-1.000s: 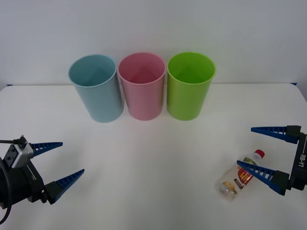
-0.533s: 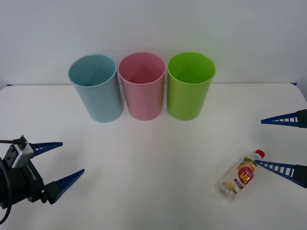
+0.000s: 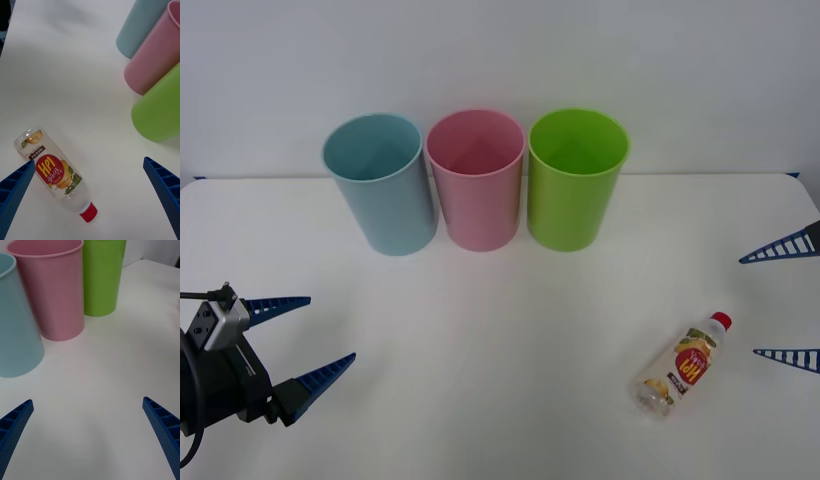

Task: Put cans in the blue bin and PET bottles in the pink bin and trash in the green bin.

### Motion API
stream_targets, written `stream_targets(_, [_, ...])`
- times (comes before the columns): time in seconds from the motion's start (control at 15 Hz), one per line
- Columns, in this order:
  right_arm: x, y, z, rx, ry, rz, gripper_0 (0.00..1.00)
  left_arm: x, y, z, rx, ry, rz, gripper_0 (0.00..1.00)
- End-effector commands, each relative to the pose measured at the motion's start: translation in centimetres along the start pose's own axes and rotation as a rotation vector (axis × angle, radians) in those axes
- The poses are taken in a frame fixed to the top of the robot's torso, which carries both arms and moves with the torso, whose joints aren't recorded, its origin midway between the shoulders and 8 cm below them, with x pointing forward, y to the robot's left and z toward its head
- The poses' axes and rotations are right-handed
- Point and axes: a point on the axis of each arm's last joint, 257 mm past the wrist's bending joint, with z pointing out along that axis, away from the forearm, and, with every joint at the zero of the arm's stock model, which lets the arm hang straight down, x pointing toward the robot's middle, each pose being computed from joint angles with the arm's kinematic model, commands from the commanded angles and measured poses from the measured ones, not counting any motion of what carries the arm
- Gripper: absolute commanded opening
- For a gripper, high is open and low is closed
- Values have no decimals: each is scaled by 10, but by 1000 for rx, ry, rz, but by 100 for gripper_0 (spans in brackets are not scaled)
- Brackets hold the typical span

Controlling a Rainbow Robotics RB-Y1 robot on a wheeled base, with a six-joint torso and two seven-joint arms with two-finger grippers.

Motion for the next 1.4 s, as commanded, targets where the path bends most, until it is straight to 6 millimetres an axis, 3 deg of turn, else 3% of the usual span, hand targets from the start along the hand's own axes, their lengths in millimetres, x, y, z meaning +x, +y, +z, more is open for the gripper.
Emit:
stream_targets(0.07, [18, 3, -2, -51, 24, -77, 100, 0, 0, 0, 0, 0, 0, 100])
stream_targets(0.27, [40, 9, -11, -95, 63, -167, 100, 0, 0, 0, 0, 0, 0, 100])
stream_targets(0.53, [48, 9, -22, -120, 97, -321, 100, 0, 0, 0, 0, 0, 0, 100])
stream_targets(0.93, [63, 40, -14, -195, 108, -413, 100, 0, 0, 0, 0, 0, 0, 100])
stream_targets(1.4, [61, 66, 35, -247, 111, -488, 100, 0, 0, 0, 0, 0, 0, 100])
